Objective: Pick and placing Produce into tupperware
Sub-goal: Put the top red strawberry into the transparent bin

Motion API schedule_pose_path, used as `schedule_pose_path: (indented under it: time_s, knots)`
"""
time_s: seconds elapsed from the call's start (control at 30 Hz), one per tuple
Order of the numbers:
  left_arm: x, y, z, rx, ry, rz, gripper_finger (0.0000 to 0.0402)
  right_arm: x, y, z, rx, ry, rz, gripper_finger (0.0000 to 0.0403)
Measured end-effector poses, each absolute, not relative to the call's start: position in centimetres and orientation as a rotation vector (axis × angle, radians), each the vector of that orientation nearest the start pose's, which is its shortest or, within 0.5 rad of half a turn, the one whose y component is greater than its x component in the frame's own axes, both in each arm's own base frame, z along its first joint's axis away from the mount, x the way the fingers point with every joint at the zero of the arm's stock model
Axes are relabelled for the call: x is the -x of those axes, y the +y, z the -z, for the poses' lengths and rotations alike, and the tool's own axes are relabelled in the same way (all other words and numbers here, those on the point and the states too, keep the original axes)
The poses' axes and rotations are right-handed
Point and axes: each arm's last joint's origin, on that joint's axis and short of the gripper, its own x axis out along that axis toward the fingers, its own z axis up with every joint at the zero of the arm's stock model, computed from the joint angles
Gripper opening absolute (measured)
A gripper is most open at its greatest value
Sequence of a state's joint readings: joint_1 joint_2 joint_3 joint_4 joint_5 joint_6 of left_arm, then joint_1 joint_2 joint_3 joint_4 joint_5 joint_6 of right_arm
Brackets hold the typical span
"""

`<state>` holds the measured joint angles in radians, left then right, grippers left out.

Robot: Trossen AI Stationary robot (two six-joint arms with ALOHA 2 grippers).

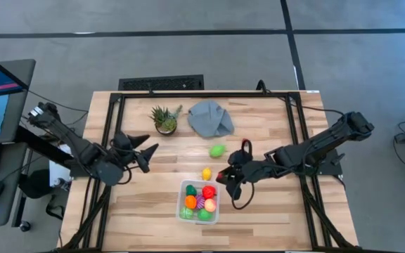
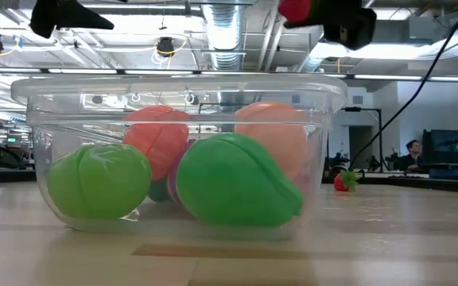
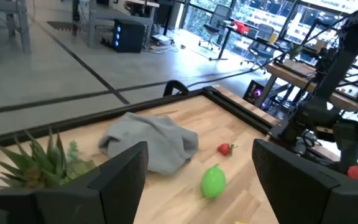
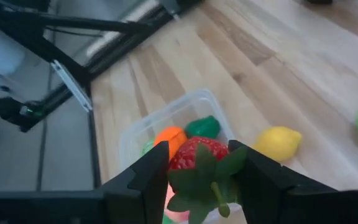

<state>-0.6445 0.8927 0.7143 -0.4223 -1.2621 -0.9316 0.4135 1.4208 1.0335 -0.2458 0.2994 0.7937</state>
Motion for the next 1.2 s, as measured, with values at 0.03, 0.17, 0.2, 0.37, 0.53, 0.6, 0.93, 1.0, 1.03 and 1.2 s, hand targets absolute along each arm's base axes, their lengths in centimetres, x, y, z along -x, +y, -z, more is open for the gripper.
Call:
schedule_pose_path:
  time_s: [0.03,0.17,0.2,0.37,0.53,0.6,0.93,1.0,1.03,1.2]
  knots:
    - [-15.3,-8.1,-28.0,0.404,0.048,-0.690,0.0279,-28.5,11.6,-27.0,-0.559,0.580,0.119,0.0190]
    - [-15.6,-8.4,-27.7,0.420,0.061,-0.673,0.0279,-28.4,11.8,-25.8,-0.598,0.539,0.089,0.0182]
    - [-15.7,-8.5,-27.7,0.420,0.064,-0.670,0.0279,-28.4,11.8,-25.6,-0.608,0.525,0.080,0.0175]
    - [-15.8,-8.7,-27.6,0.422,0.066,-0.668,0.0279,-28.3,12.0,-24.7,-0.656,0.476,0.057,0.0153]
    - [-15.8,-8.7,-27.6,0.423,0.065,-0.668,0.0279,-29.3,12.7,-23.8,-0.682,0.460,0.023,0.0180]
    - [-15.8,-8.7,-27.6,0.423,0.065,-0.668,0.0279,-29.9,13.2,-23.0,-0.700,0.459,0.005,0.0185]
    - [-15.8,-8.7,-27.5,0.429,0.074,-0.657,0.0279,-32.8,14.6,-17.3,-0.794,0.534,-0.041,0.0151]
    - [-15.9,-8.7,-27.5,0.430,0.076,-0.655,0.0279,-33.2,14.8,-16.6,-0.819,0.529,-0.058,0.0162]
    - [-15.9,-8.7,-27.5,0.431,0.077,-0.654,0.0279,-33.3,14.8,-16.4,-0.826,0.526,-0.064,0.0168]
    - [-15.9,-8.7,-27.5,0.435,0.080,-0.650,0.0279,-33.6,15.0,-15.8,-0.840,0.514,-0.074,0.0170]
